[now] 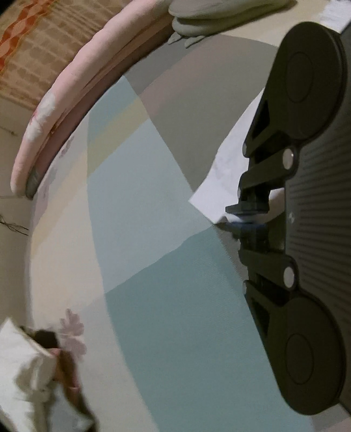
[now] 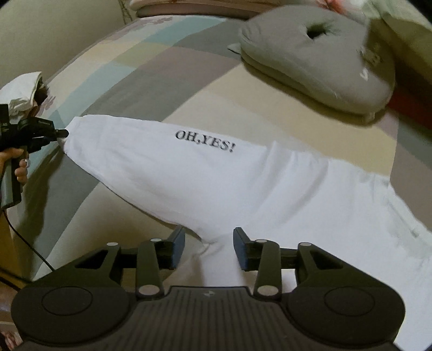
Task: Fold clothes
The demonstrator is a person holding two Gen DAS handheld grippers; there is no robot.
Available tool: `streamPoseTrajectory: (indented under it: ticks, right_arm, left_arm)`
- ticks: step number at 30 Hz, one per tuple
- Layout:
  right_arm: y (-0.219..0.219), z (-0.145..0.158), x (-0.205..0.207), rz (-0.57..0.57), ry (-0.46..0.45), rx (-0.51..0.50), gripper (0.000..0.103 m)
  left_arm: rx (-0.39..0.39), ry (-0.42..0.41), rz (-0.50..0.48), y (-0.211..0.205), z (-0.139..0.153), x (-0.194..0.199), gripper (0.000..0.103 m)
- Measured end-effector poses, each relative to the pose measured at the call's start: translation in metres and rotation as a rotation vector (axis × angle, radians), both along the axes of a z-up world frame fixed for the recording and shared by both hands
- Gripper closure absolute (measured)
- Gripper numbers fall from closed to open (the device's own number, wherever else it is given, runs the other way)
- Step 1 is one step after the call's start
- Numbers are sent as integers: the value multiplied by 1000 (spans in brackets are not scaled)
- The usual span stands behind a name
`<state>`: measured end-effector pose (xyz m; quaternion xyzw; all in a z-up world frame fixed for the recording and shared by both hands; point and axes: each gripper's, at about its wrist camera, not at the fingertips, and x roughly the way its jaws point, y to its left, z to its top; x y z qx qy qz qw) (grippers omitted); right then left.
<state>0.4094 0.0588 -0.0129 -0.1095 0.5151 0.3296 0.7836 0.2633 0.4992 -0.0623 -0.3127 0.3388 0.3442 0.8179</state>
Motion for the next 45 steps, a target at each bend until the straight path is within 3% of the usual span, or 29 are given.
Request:
streamPoseTrajectory:
  ticks: [6, 11, 13, 15, 19, 22, 24, 25, 26, 28, 31, 36, 38, 41, 45]
  right_arm:
    - [5, 0, -1, 4, -2, -21, 56]
    - [7, -4, -4, 4, 12, -28, 47]
    - [7, -5, -6, 3, 16, -26, 46]
    - [6, -6, -7, -3, 28, -24, 45]
    - [6, -6, -10, -17, 44, -20, 44]
    - [6, -7, -12, -15, 47, -18, 42]
    - [8, -9, -13, -12, 49, -24, 42]
    - [8, -10, -13, -11, 50, -25, 42]
    - [9, -10, -14, -12, 50, -25, 42]
    - [10, -10, -14, -20, 49, -25, 42]
    - [12, -8, -13, -32, 54, -12, 42]
    - [13, -9, -9, -39, 41, -17, 40]
    - [10, -11, -6, -59, 40, -25, 34]
    - [6, -19, -4, -99, 25, -67, 33]
    - [-3, -33, -3, -215, -9, -142, 33]
  left_arm:
    - [43, 26, 38, 15, 3, -6, 103]
    - [-9, 17, 50, 24, 8, -22, 103]
    - [-35, -1, 22, 20, 11, -21, 90]
    - [-87, -25, 5, 16, 12, -20, 65]
    - [-223, -37, 18, 13, -9, -20, 64]
    - [-245, -108, 42, 14, -18, -21, 62]
    - [-204, -109, 23, 16, -19, -11, 68]
    - [-178, -99, 11, 16, -19, -5, 79]
    - [-147, -78, -9, 13, -16, 0, 99]
    - [-85, -36, -49, 9, -10, 10, 100]
    - [-11, -27, -67, 3, 6, 7, 100]
    - [-25, 39, -33, 20, 3, 5, 95]
    - [20, 42, -13, 23, 12, 0, 95]
    - [167, 91, -87, 10, 32, 7, 84]
    - [321, 120, -316, -33, 42, 33, 62]
